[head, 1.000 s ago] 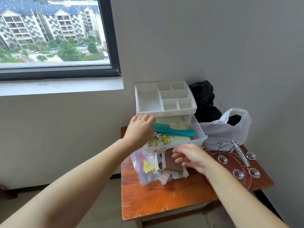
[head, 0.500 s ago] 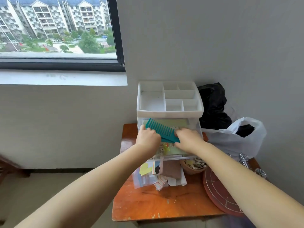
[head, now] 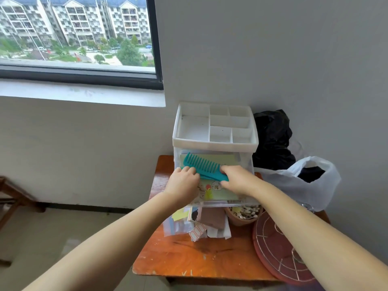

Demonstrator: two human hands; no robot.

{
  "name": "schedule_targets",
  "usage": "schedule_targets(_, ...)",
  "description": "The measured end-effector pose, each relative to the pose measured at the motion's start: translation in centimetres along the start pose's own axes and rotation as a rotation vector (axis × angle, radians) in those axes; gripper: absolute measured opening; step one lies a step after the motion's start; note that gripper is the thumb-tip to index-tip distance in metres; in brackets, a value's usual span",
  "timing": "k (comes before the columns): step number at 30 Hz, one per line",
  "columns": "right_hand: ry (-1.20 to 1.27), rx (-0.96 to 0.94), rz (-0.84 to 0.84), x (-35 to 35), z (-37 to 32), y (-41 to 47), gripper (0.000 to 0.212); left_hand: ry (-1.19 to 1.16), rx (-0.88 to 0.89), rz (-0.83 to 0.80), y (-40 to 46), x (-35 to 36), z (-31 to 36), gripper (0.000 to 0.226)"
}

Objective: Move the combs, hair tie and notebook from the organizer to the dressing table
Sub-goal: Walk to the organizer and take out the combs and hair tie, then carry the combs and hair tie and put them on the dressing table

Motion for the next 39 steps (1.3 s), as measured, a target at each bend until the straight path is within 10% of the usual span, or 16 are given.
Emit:
schedule_targets(9, 0.276, -0.139, -0.18, -2.0, -0.9, -2.3, 0.007, -1.346, -0.549, 0.204, -5.4, -1.5, -7.2, 0.005)
schedule_targets(16, 0.409, -0.243, -0.21, 0.5, -8.5, -1.4, 0.018, -1.814, -0.782, 0.471, -13.9, 0.4, -10.7, 0.014)
schedule_targets(28, 0.292, -0.565, -0.382, 19.4, -40.7, -10.6, 0.029, -1.625, -1.401, 1.016, -55.4, 2.3, -19.7, 0.018)
schedule_targets(39, 0.187, -0.853, -0.919, 46.2, -68.8, -40.6, 0.027, -1.204, -2.016, 1.583, -103.4, 3.6, -9.3, 0.024)
Point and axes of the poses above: each hand's wrist, its own y-axis towards the middle knuckle, its own x-axis out of the palm, z = x × y, the point moved 9 cm from there along y, towards the middle knuckle, and after that the axes turned 1 degree about -x, right-handed, at the moved point
